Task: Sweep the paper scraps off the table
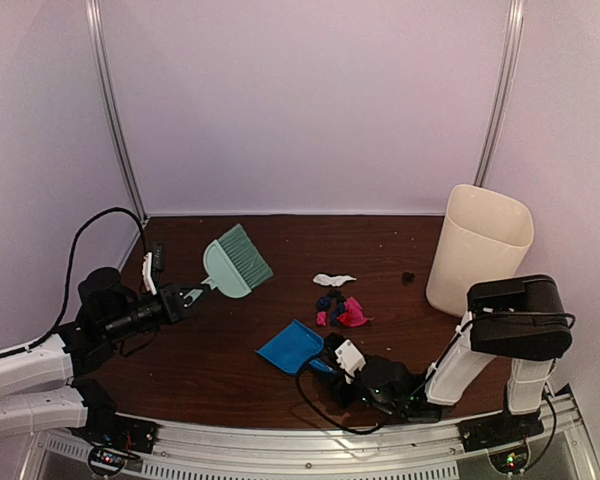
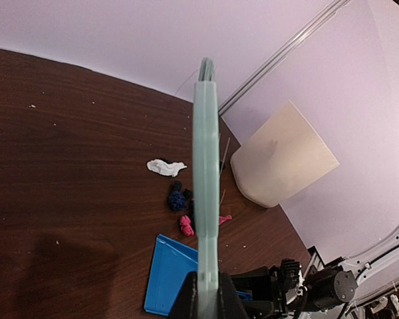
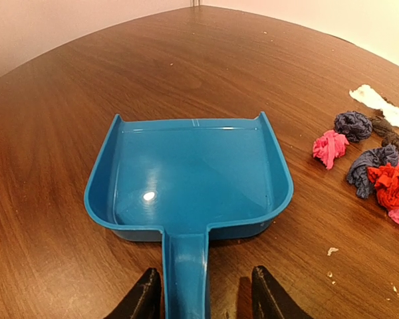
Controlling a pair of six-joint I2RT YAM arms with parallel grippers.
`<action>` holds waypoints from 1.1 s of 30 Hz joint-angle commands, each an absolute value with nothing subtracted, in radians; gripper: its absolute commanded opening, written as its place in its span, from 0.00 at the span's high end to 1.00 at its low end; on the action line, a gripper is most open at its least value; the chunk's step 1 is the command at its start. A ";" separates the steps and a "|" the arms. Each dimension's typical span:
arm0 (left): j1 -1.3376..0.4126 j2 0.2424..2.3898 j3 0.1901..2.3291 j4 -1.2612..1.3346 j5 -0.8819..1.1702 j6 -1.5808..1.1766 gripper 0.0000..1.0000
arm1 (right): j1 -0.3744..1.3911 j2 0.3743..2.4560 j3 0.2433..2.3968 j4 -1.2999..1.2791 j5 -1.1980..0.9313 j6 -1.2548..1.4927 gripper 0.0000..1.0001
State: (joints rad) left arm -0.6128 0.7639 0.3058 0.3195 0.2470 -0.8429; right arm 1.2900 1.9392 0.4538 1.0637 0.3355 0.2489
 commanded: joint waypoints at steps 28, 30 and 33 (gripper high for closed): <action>-0.618 0.762 0.344 0.360 0.242 -0.826 1.00 | 1.285 1.988 0.515 1.065 0.340 0.221 0.68; -0.618 0.763 0.343 0.361 0.243 -0.827 1.00 | 1.285 1.988 0.515 1.064 0.338 0.221 0.71; -0.618 0.763 0.344 0.360 0.245 -0.825 1.00 | 1.285 1.993 0.518 1.059 0.336 0.221 0.71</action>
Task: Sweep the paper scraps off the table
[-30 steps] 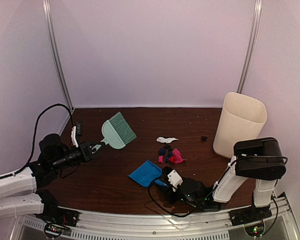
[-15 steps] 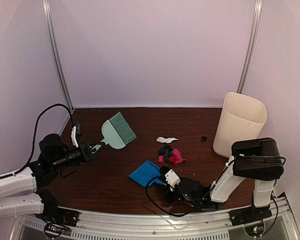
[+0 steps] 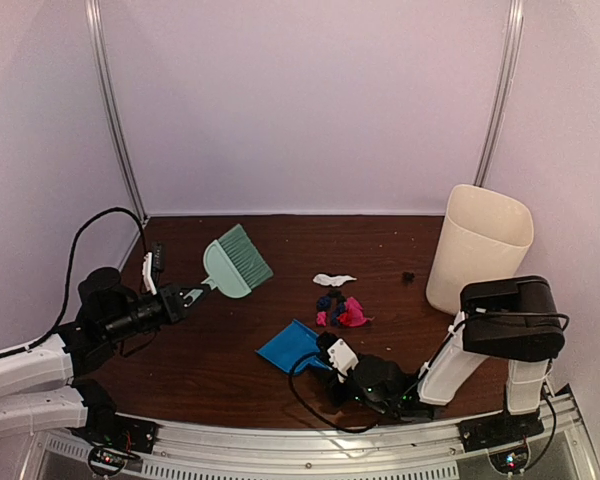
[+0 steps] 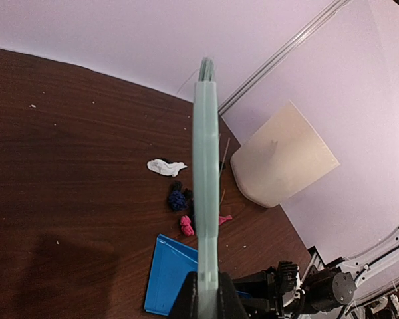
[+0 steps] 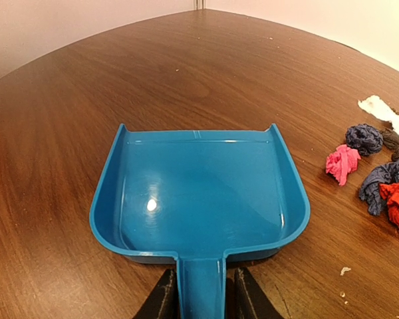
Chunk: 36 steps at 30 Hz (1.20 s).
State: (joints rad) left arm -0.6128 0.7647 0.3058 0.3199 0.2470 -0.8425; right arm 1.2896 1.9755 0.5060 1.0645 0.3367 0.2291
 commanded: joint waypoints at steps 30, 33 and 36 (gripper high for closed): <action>-0.618 0.775 0.362 0.313 0.178 -0.787 1.00 | 1.285 1.624 0.522 0.639 0.325 0.272 1.00; -0.618 0.788 0.366 0.307 0.162 -0.778 1.00 | 1.285 1.510 0.533 0.463 0.346 0.293 1.00; -0.618 0.808 0.374 0.299 0.146 -0.767 1.00 | 1.285 1.419 0.569 0.247 0.383 0.338 1.00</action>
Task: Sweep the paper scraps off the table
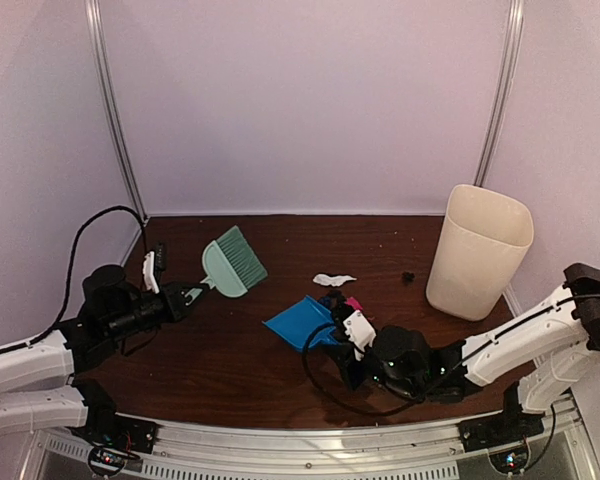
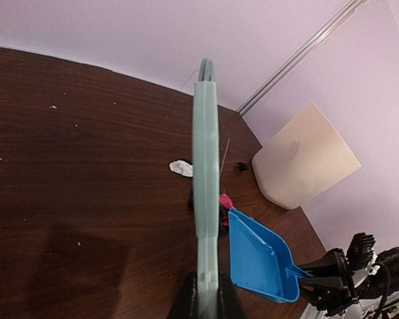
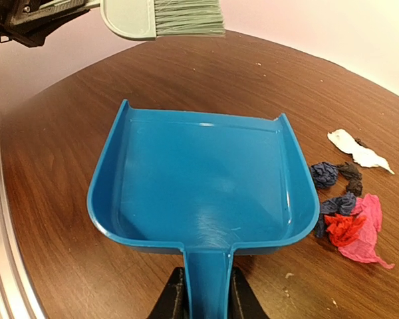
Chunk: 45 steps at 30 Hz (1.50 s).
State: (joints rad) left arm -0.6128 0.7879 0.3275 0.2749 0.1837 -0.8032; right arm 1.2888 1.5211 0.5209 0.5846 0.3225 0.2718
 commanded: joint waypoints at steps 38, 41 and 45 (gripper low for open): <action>-0.798 1.846 1.253 -0.274 -0.035 -0.237 1.00 | 1.345 1.398 0.577 -0.223 0.472 0.706 1.00; -0.821 1.900 1.320 -0.326 -0.059 -0.229 1.00 | 1.345 1.435 0.593 -0.207 0.502 0.693 1.00; -0.855 1.932 1.360 -0.359 -0.063 -0.219 1.00 | 1.346 1.472 0.605 -0.179 0.526 0.676 1.00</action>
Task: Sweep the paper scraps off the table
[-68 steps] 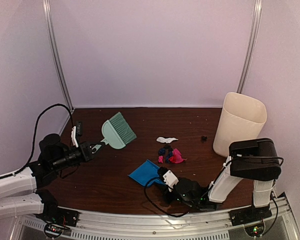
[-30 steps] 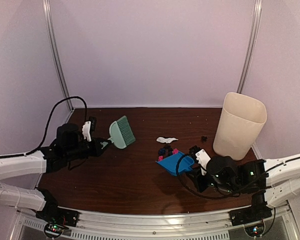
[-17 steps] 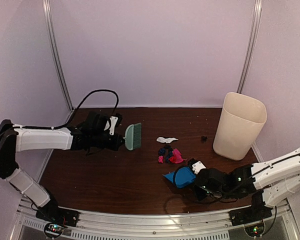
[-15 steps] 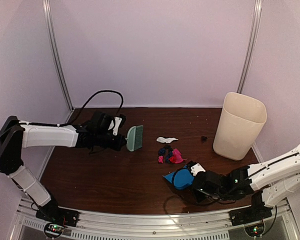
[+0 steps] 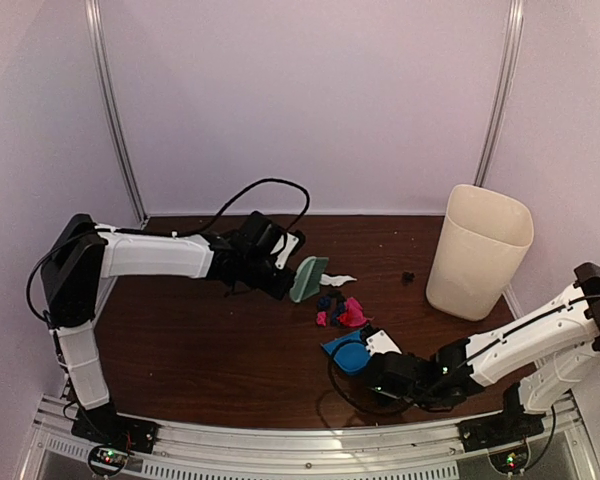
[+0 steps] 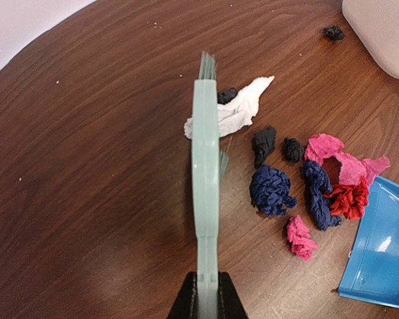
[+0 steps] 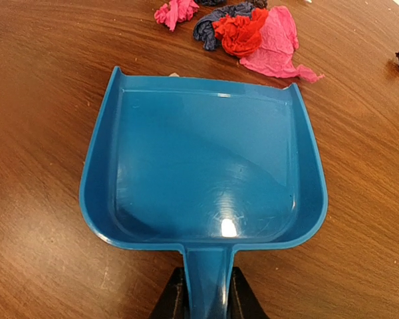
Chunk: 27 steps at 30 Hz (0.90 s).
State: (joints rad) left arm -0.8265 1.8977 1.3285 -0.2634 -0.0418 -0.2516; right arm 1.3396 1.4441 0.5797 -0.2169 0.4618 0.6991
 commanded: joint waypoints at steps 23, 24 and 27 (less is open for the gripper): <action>-1.140 1.640 1.111 -0.320 -0.127 -0.393 1.00 | 1.345 1.409 0.507 -0.012 0.485 0.633 1.00; -1.150 1.629 1.108 -0.320 -0.132 -0.402 1.00 | 1.345 1.406 0.502 -0.005 0.486 0.631 1.00; -1.170 1.598 1.103 -0.314 -0.139 -0.417 1.00 | 1.347 1.400 0.486 0.012 0.486 0.615 1.00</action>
